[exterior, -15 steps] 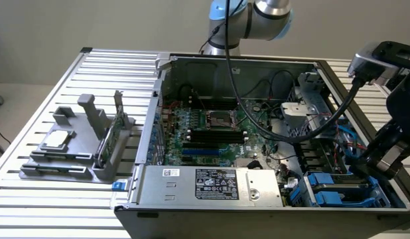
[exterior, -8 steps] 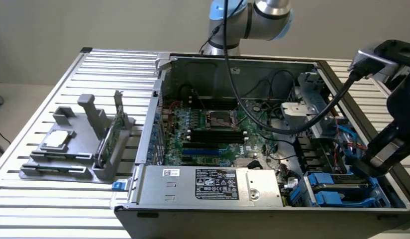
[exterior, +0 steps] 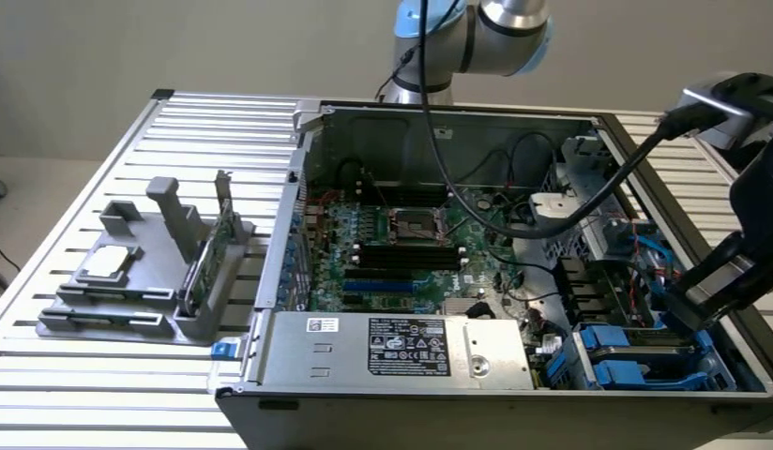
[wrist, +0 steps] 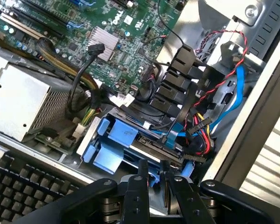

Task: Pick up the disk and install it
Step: 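Insert the first disk wire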

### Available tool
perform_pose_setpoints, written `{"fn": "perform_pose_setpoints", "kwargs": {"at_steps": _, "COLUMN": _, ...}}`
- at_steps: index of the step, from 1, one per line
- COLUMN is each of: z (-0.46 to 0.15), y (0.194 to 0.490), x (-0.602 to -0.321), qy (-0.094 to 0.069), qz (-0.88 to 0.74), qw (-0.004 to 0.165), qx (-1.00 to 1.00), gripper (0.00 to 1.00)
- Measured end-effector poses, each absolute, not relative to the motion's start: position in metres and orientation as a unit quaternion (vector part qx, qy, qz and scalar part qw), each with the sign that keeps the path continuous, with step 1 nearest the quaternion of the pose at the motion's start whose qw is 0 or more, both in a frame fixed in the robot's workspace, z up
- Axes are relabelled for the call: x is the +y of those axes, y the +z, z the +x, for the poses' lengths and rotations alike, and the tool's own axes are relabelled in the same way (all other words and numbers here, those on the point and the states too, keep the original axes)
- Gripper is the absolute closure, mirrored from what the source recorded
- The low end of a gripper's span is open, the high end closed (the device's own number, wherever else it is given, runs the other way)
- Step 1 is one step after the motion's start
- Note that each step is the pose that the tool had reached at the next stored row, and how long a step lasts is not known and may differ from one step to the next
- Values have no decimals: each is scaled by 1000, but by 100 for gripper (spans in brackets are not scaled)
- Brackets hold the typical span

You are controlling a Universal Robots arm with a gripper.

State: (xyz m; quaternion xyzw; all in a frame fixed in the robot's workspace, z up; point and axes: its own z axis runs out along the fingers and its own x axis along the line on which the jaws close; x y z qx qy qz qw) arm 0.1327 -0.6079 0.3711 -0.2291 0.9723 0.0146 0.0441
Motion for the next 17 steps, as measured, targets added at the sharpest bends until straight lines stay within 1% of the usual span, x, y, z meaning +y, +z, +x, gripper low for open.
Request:
{"fn": "perform_pose_setpoints", "kwargs": {"at_steps": 8, "z": 133, "y": 370, "x": -608, "qy": 19, "qz": -201, "qw": 39, "qx": 979, "gripper": 75}}
{"fn": "perform_pose_setpoints", "kwargs": {"at_steps": 12, "z": 133, "y": 370, "x": -608, "qy": 24, "qz": -191, "qw": 40, "qx": 980, "gripper": 75}}
{"fn": "perform_pose_setpoints", "kwargs": {"at_steps": 17, "z": 133, "y": 370, "x": -608, "qy": 26, "qz": -163, "qw": 42, "qx": 985, "gripper": 75}}
